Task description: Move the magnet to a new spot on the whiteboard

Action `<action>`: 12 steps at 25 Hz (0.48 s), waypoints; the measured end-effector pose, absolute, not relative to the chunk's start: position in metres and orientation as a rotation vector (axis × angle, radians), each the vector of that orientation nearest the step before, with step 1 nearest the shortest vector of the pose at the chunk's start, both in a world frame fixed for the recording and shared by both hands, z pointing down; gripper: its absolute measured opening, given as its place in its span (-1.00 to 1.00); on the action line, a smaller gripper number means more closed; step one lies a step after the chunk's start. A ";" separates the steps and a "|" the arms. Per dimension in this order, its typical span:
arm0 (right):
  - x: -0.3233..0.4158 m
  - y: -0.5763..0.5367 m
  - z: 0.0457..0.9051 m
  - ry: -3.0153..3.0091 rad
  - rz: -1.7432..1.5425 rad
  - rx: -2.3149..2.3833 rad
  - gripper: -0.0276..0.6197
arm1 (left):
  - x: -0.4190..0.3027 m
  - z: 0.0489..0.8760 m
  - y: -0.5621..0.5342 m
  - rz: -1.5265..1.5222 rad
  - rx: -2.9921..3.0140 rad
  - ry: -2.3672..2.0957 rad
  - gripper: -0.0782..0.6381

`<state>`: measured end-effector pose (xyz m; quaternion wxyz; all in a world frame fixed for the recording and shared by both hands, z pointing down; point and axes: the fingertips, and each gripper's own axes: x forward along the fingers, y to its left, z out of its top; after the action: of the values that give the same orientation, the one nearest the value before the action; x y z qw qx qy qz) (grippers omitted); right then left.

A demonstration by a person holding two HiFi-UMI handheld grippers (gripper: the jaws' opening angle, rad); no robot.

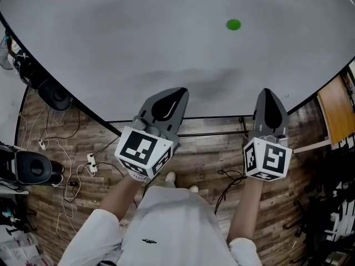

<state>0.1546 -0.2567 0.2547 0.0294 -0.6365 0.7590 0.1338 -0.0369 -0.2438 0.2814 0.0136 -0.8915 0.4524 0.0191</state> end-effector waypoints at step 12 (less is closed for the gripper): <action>0.188 -0.227 0.308 2.310 0.330 -2.031 -0.88 | -0.032 0.306 -0.237 0.047 -2.806 1.410 -0.76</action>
<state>0.1877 -0.2274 0.3080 0.0238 -0.6564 0.7465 0.1067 -0.0322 -0.2367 0.3064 0.0004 -0.8935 0.4488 0.0151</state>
